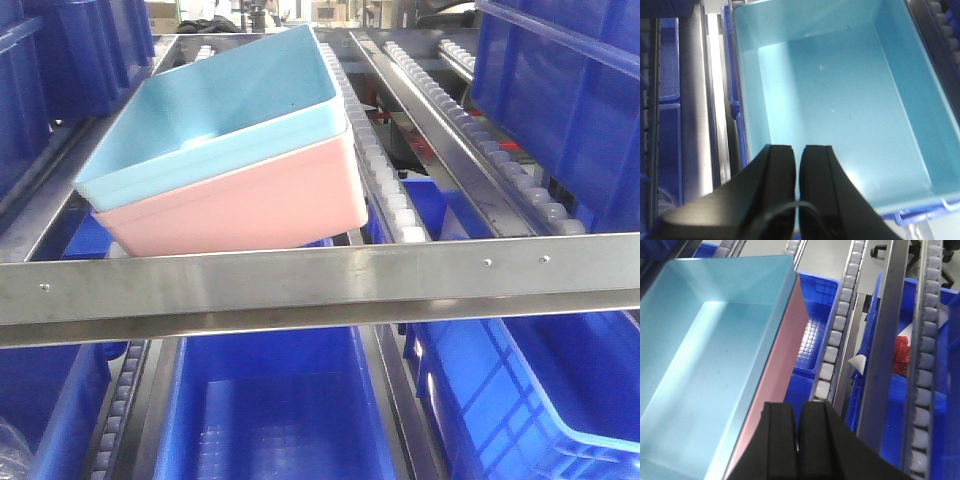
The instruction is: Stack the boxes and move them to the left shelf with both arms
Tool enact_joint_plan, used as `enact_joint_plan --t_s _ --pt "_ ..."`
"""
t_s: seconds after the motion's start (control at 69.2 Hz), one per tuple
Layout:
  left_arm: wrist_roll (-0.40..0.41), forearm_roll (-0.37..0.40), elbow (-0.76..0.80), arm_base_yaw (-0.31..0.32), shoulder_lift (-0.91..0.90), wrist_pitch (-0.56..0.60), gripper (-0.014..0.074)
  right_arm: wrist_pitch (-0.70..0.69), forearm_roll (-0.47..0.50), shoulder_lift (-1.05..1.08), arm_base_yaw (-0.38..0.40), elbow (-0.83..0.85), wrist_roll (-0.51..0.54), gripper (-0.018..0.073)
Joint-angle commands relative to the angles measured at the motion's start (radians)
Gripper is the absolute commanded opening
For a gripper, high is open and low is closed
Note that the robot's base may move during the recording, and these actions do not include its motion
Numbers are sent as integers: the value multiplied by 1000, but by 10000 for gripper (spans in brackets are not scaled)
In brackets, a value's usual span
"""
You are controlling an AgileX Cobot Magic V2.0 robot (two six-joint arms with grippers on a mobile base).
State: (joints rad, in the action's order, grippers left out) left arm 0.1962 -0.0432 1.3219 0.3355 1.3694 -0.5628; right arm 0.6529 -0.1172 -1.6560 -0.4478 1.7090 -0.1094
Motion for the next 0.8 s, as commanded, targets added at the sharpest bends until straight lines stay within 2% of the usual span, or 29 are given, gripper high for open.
enact_joint_plan --t_s 0.0,0.145,0.318,0.564,0.781 --pt "-31 2 -6 43 -99 49 -3 -101 -22 107 5 -46 11 55" --pt "-31 0 -161 122 -246 138 -2 -195 -21 238 5 -246 11 55" --pt "-31 0 -398 167 -438 255 -2 -295 -21 430 5 -508 11 55" --pt "-31 0 -694 169 -666 280 -3 -481 -21 725 5 -934 11 55" --pt "-31 0 -845 169 -791 287 -3 -653 -21 950 5 -1244 11 55"
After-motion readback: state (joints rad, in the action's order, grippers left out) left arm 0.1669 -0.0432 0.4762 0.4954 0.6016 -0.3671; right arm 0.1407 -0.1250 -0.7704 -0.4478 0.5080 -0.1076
